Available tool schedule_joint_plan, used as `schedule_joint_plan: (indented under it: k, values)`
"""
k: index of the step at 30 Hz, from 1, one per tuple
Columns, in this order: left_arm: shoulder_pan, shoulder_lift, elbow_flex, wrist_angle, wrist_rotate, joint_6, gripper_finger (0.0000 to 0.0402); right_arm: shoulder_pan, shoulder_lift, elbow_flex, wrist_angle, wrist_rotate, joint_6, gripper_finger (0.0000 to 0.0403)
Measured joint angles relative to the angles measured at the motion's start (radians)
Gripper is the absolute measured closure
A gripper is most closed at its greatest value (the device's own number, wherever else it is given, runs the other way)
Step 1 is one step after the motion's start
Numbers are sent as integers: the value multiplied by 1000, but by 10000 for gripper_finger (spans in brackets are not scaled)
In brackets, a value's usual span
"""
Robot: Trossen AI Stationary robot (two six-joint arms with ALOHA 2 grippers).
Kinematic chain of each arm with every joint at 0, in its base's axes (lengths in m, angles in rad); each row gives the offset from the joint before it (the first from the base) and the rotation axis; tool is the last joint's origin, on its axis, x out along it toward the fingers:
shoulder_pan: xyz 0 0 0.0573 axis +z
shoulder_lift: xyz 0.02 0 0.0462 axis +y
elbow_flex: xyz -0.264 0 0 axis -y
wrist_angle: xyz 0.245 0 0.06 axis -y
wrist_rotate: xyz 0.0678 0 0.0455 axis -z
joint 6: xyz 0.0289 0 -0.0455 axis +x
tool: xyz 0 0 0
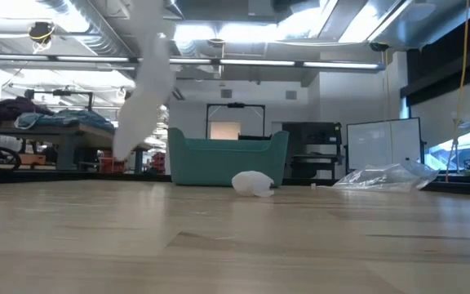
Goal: Roll bandage
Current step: Roll the bottom white bandage
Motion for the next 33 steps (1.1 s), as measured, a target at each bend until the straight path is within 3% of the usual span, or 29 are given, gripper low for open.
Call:
schedule_joint_plan:
  k: [4,8,17,25,29,33]
  values:
    - [1,0,0,1,0,1,361,-1,57,-48,134,-14,3,178]
    - [5,0,0,3,-1,1,361,-5,111,-33,131,5,25,178]
    - [5,0,0,-6,-1,1,361,-11,151,44,102,-99,80,178]
    - [5,0,0,-9,-1,1,361,-11,151,58,71,-74,87,178]
    - [5,0,0,-8,-3,9,361,-11,153,58,80,-73,179,178]
    - [5,0,0,-8,-74,44,361,-16,156,58,65,-75,270,178]
